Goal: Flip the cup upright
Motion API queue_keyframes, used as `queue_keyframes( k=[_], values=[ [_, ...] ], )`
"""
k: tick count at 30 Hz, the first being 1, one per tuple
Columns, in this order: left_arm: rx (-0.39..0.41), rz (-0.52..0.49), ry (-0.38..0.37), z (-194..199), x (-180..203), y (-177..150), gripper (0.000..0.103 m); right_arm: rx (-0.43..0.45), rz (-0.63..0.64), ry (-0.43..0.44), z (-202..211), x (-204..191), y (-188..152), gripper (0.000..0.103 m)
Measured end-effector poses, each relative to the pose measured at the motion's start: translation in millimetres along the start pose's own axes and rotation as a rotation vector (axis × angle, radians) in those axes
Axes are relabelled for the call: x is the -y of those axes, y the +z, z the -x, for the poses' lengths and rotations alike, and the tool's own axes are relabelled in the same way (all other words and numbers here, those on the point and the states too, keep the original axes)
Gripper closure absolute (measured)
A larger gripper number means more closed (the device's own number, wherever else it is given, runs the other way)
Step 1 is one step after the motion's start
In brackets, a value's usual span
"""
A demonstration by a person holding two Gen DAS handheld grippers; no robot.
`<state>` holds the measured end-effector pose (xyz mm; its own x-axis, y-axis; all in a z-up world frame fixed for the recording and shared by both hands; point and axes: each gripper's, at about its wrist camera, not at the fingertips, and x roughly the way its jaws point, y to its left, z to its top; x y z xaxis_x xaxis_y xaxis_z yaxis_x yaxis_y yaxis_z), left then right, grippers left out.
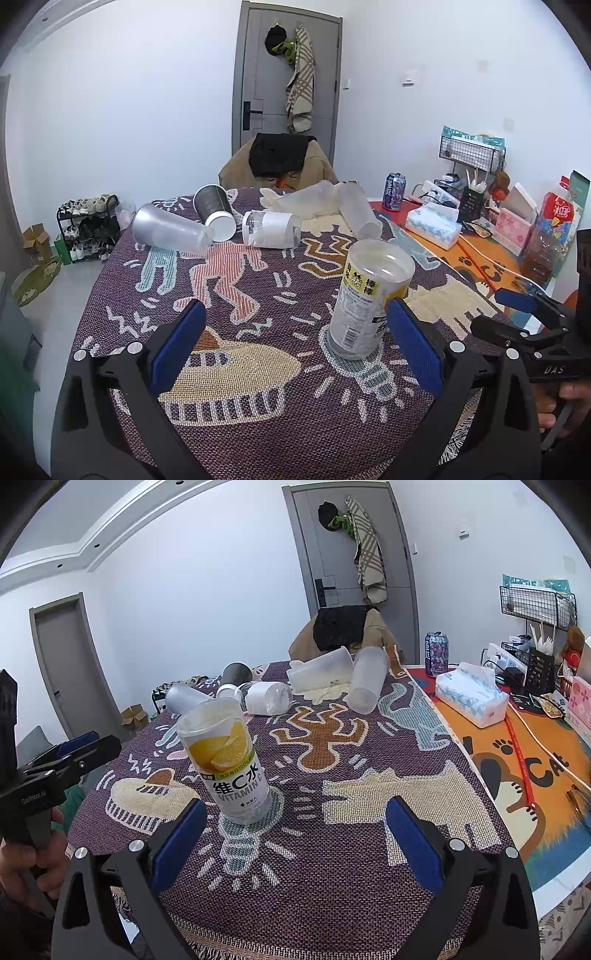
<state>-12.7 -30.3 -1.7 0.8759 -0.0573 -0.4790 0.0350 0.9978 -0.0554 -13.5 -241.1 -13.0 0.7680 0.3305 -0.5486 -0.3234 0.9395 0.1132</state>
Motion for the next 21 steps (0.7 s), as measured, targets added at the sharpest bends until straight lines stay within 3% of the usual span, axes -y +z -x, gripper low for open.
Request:
queue_keyframes(
  k=[21],
  values=[
    [0.009, -0.025, -0.001, 1, 13, 0, 0.006, 0.005, -0.010, -0.012, 6, 6, -2, 0.008]
  ],
)
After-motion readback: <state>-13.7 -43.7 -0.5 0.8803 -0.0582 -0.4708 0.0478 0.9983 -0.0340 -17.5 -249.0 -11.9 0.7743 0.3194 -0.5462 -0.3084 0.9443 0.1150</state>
